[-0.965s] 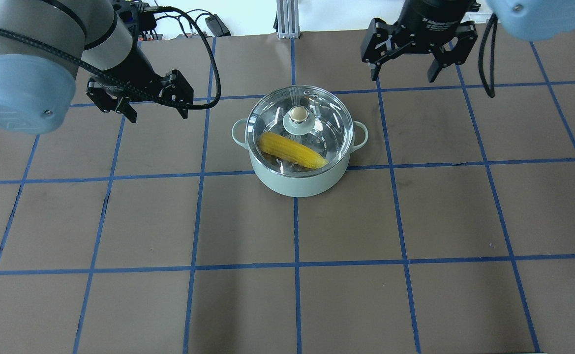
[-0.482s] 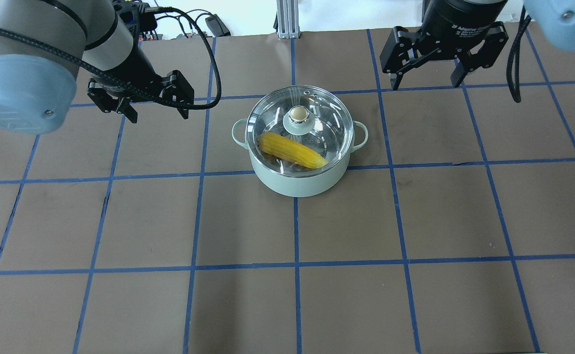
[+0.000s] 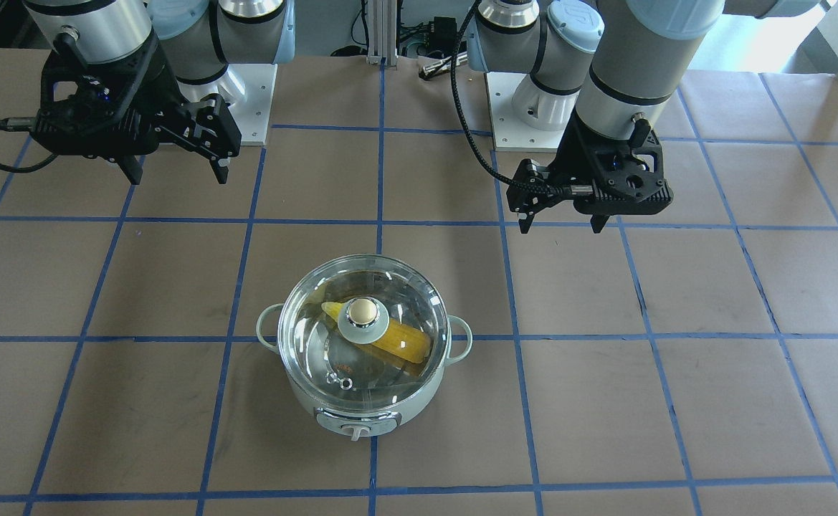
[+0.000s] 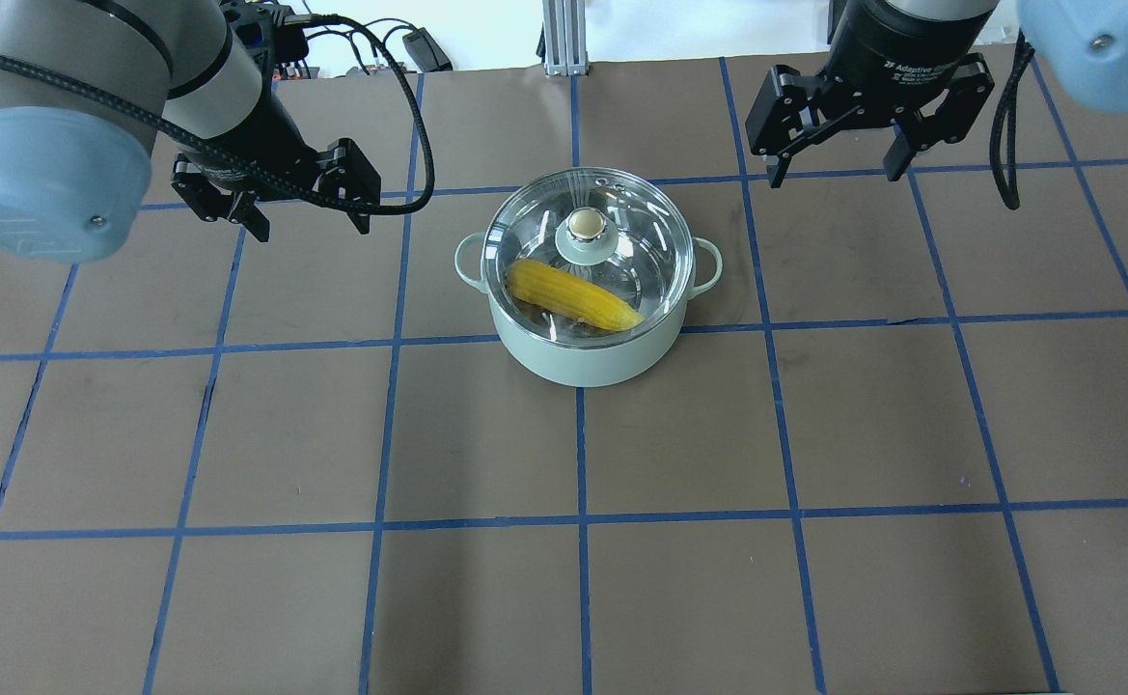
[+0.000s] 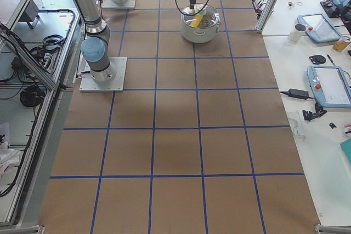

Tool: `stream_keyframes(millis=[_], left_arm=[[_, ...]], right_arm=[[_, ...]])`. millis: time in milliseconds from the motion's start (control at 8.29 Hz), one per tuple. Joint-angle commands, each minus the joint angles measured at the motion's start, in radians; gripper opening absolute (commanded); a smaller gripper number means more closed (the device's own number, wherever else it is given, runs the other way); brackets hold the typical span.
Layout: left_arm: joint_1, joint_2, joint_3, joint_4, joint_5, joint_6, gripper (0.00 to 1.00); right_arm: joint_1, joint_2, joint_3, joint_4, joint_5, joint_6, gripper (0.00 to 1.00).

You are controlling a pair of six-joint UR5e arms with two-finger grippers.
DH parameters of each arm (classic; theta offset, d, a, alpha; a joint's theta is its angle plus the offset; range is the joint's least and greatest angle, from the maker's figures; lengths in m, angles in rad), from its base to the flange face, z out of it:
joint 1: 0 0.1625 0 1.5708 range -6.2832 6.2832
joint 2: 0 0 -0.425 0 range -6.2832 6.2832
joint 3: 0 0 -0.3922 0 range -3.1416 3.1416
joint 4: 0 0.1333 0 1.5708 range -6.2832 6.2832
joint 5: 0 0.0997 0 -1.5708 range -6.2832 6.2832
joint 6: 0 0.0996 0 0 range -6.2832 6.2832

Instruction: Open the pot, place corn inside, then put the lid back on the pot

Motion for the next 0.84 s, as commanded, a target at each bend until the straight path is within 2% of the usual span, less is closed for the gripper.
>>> stream_keyframes(millis=[0, 723], left_arm=[[0.000, -0.003, 0.000, -0.001, 0.001, -0.010, 1.00], [0.000, -0.005, 0.000, 0.001, 0.001, -0.011, 1.00]], right_arm=[[-0.003, 0.001, 0.002, -0.004, 0.003, -0.005, 1.00], [-0.003, 0.001, 0.003, -0.008, 0.014, -0.005, 1.00]])
